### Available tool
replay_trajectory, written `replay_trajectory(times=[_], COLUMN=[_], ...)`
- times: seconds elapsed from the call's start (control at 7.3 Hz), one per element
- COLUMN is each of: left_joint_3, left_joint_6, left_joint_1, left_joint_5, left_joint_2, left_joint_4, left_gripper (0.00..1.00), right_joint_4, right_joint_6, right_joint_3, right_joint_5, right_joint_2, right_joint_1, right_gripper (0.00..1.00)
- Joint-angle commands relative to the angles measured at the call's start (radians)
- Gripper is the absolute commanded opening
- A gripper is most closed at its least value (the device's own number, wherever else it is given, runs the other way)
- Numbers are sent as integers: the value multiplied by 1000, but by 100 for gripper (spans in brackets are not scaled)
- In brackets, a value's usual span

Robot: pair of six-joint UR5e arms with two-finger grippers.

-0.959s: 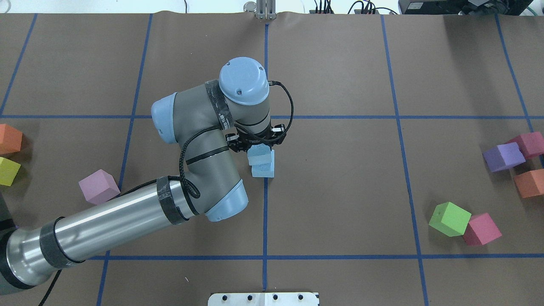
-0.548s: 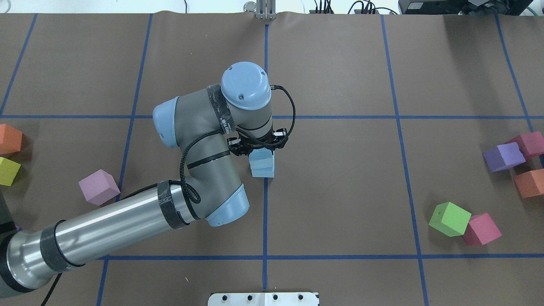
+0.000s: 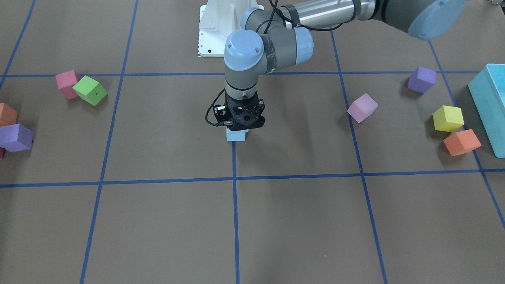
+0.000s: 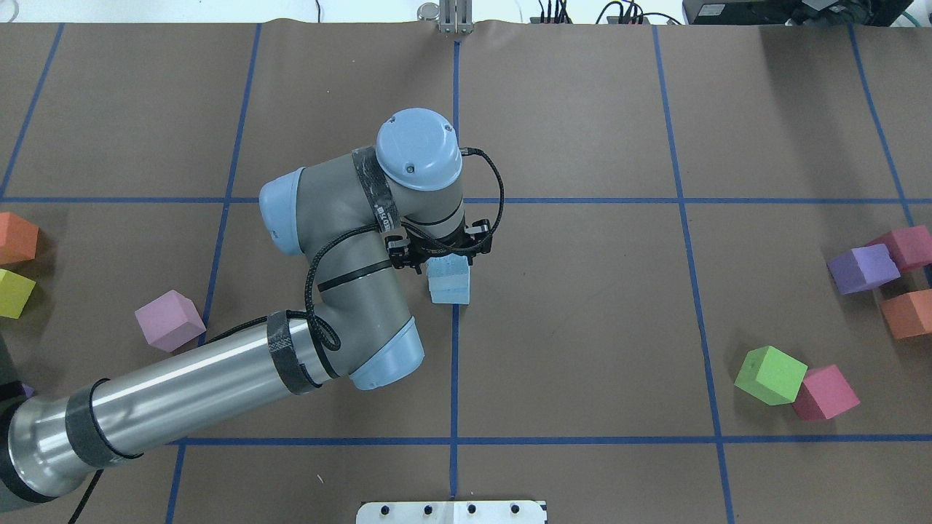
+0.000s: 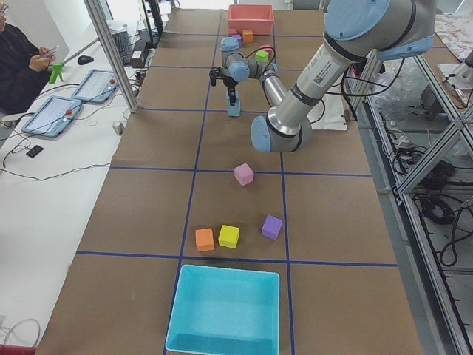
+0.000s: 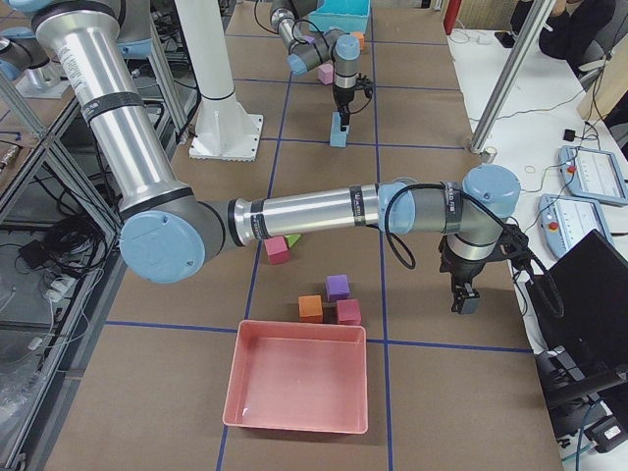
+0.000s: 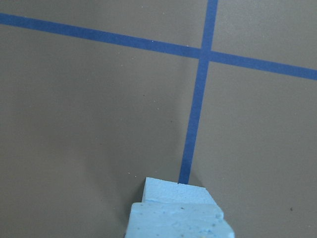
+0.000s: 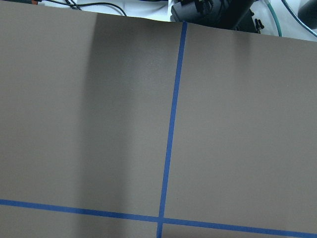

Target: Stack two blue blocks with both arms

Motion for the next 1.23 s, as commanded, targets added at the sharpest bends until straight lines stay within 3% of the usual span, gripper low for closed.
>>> replay_trajectory(times=[0.0, 0.14, 0.27, 0.55, 0.82, 1.1], left_joint_3=[-3, -24, -110, -274, -333, -342], left_joint_6=[1, 3, 32, 133, 298, 639], left_joint_1=[0, 0, -3, -87, -302, -549], left_joint_5=[0, -3, -7, -44, -224, -369], left_joint_2=[4, 6, 50, 72, 136, 286], left_joint_4=[1, 6, 15, 166, 188, 188], left_gripper=[97, 97, 98, 98, 98, 98], right_joint_4=[1, 0, 0, 1, 0, 1], right_joint_6=[1, 1, 1, 1, -1, -1], right_joint_3=[1, 0, 0, 0, 1, 3], right_joint_5=[0, 0, 0, 0, 0, 0], right_joint_2=[1, 1, 1, 1, -1, -1], right_joint_1=[0, -2, -3, -6, -8, -14], right_gripper=[100, 100, 100, 100, 100, 100])
